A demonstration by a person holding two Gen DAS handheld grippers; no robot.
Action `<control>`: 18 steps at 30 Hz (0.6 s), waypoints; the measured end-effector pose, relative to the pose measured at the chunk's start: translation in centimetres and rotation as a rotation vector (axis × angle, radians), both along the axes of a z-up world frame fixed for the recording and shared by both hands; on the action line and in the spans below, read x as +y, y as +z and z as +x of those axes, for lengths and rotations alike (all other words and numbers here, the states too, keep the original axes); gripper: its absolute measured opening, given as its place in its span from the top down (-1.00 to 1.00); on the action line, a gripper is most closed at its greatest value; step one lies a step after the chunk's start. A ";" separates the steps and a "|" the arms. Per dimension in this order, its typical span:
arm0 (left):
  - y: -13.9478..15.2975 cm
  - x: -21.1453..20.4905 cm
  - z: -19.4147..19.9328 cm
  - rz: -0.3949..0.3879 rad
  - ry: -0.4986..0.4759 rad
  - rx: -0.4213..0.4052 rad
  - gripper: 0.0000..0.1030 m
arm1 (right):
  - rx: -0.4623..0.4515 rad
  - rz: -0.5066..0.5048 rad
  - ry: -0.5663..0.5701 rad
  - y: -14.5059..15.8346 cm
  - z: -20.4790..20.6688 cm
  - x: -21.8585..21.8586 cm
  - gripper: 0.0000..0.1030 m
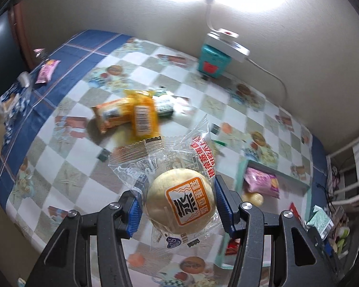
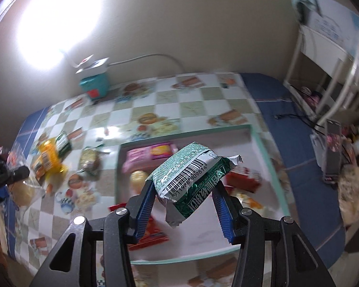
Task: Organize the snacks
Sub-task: 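Carry the green pack with the right gripper while the left carries the bun over the tray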
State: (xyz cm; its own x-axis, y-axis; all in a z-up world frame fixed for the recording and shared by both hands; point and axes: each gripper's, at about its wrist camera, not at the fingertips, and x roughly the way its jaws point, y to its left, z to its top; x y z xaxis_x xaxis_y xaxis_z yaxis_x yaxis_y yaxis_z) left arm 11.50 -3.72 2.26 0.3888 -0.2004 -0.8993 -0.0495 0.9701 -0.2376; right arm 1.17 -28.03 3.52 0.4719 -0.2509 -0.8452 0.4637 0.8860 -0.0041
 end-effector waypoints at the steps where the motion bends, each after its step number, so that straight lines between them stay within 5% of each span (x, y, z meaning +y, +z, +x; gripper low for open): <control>1: 0.1 -0.8 -0.2 0.004 -0.017 -0.003 -0.09 | -0.003 0.001 -0.021 0.2 -0.5 -0.8 -0.01; 18: -0.7 -15.4 -5.3 0.077 -0.387 0.003 -0.09 | -0.028 0.022 -0.186 1.0 -4.8 -7.7 -0.02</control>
State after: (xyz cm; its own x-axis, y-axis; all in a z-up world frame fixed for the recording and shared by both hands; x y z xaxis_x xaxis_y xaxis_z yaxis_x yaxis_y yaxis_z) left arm 6.20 -19.08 1.53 0.2953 -0.2642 -0.9182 0.3232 0.9320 -0.1642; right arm -3.60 -35.74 4.52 0.4428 -0.3176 -0.8385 0.6194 0.7845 0.0299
